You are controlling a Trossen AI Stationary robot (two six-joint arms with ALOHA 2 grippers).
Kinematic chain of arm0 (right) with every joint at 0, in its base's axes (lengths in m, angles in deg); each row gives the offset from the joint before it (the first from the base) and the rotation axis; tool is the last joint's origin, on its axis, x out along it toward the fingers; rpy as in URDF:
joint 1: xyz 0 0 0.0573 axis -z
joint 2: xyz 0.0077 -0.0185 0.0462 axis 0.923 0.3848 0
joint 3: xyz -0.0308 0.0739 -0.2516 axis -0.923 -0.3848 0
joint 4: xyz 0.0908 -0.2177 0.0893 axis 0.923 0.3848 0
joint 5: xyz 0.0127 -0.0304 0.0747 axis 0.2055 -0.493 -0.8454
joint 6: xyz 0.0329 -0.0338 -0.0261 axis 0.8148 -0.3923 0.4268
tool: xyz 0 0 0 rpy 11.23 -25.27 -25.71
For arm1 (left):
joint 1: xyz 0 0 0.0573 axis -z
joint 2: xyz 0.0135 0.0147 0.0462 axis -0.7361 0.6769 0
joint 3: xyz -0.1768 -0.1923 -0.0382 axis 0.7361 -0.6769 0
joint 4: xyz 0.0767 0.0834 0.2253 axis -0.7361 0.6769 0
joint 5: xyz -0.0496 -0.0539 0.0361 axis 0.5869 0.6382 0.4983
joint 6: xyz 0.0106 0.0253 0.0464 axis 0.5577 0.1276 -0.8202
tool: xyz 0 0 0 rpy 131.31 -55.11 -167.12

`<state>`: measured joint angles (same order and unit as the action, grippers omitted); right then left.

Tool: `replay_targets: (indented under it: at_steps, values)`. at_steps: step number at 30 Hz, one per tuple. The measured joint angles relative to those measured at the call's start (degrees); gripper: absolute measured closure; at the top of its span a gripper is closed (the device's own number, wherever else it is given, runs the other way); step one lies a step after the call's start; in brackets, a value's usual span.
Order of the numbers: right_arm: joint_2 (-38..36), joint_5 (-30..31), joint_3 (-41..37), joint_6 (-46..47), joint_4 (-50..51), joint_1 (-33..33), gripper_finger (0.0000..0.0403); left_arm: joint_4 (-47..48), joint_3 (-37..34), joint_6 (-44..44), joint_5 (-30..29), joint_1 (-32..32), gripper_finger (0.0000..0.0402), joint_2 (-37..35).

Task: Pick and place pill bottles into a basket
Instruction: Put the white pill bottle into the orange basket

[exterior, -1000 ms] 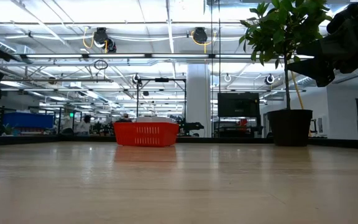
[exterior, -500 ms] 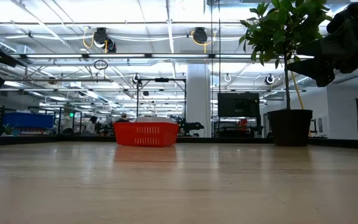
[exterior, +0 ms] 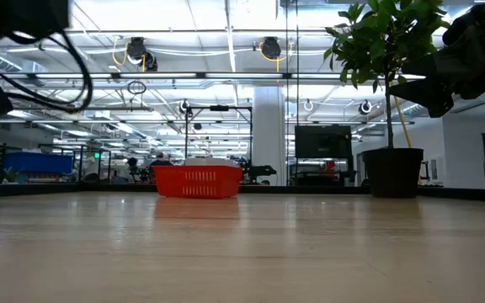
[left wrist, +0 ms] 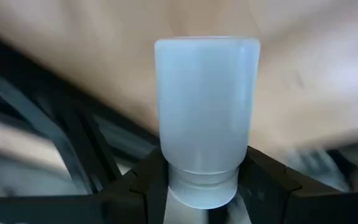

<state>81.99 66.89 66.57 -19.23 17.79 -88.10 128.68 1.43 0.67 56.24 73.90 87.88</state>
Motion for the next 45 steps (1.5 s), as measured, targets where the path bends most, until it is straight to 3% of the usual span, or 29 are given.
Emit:
replay_targets:
  at_steps: [7,11,17,21,24,27,34,45]
  values:
    - [0.0,0.0,0.0,0.0,0.0,0.0,0.0140,-1.3,0.6,2.6,23.0,-8.5,0.0232,0.0]
    - [0.0,0.0,0.0,0.0,0.0,0.0,0.0142,-3.4,0.7,7.8,30.4,-13.2,0.0233,0.0]
    - [0.0,0.0,0.0,0.0,0.0,0.0,0.0143,-15.2,0.7,11.4,30.6,-19.5,0.0220,2.2]
    - [0.0,0.0,0.0,0.0,-0.1,0.0,0.0140,-23.2,0.7,11.8,33.9,-20.8,0.0229,7.2]
    - [0.0,0.0,0.0,0.0,0.0,0.0,0.0141,-25.4,0.6,11.3,37.5,-20.5,0.0238,11.0]
    - [0.1,0.0,0.0,0.0,0.0,0.0,0.0143,-25.8,0.6,11.2,37.5,-20.4,0.0236,13.5]
    - [0.1,0.0,0.0,0.0,-0.1,0.0,0.0141,-29.3,0.7,7.9,37.0,-18.4,0.0201,19.4]
    - [0.2,0.0,0.0,0.0,-0.3,0.0,0.0144,-32.6,0.6,5.3,35.2,-17.4,0.0288,23.6]
